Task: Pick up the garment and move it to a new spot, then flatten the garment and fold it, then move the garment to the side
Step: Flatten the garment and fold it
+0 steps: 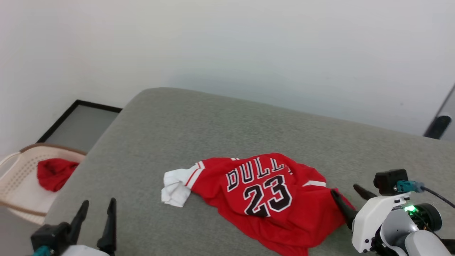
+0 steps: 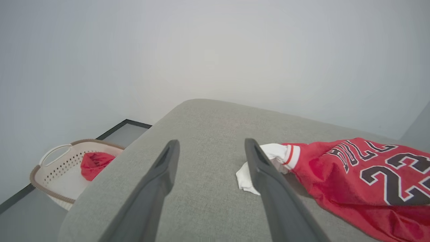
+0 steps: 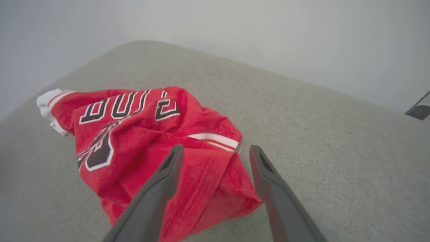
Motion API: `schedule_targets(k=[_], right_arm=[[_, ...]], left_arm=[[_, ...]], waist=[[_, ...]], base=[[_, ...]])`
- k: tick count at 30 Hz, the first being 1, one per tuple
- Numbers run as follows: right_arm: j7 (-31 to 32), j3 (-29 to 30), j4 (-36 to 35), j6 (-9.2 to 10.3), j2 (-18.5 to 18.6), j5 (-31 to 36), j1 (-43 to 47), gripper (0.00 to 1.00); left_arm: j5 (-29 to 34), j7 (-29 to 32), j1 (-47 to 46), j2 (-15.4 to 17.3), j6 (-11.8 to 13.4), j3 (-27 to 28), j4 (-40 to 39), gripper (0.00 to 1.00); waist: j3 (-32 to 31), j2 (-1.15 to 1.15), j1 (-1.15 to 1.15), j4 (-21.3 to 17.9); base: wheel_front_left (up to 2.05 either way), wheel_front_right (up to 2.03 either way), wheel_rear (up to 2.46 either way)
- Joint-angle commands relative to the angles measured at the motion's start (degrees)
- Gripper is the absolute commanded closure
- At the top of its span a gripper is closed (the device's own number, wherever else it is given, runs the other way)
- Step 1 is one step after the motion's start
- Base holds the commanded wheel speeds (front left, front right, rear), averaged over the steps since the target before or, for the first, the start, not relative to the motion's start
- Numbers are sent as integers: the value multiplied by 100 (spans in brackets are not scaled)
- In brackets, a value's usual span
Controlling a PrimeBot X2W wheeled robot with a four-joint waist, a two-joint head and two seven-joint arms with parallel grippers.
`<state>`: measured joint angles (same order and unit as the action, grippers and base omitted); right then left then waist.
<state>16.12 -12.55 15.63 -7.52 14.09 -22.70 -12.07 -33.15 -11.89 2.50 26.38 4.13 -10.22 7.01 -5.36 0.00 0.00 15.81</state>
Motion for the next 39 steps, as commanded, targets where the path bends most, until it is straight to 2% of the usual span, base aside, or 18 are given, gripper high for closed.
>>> schedule_targets(k=[1,7,14,15,16,21,26,33,39], right_arm=[[128,17,41,6,13,-31,-50,0],[1219,107,368,6,18,-92,-124,0],[1708,79,918,7,-155,-30,-401,0],[1734,30,1031,7,-171,-31,-464,84],[1738,-3,1130,7,-180,-34,-536,100],[1738,-79,1483,7,-121,-132,-797,100],[1916,-179,1332,7,2,-465,-900,100],[2561,-366,262,6,399,-1051,-431,100],[3149,-205,-774,7,688,-1254,389,100]], left_arm=[[24,-62,40,-71,30,12,32,0],[-92,-248,-56,-397,-66,70,279,0],[-109,-298,-310,-659,-223,0,497,0],[-105,-304,-330,-679,-231,-5,538,0],[-88,-307,-375,-706,-256,-11,567,0],[-124,-318,-439,-806,-317,64,676,0],[-182,-322,-316,-835,-321,197,716,0],[-254,-319,-170,-805,-284,290,686,0],[-298,-249,-115,-798,-281,259,677,0]], waist=[[2,0,0,222],[110,0,0,556],[432,0,0,804],[467,0,0,820],[500,0,0,838],[565,0,0,844],[523,0,0,695],[414,0,0,378],[351,0,0,127]], base=[[0,0,0],[0,0,0],[0,0,0],[0,0,0],[0,0,0],[0,0,0],[0,0,0],[0,0,0],[0,0,0]])
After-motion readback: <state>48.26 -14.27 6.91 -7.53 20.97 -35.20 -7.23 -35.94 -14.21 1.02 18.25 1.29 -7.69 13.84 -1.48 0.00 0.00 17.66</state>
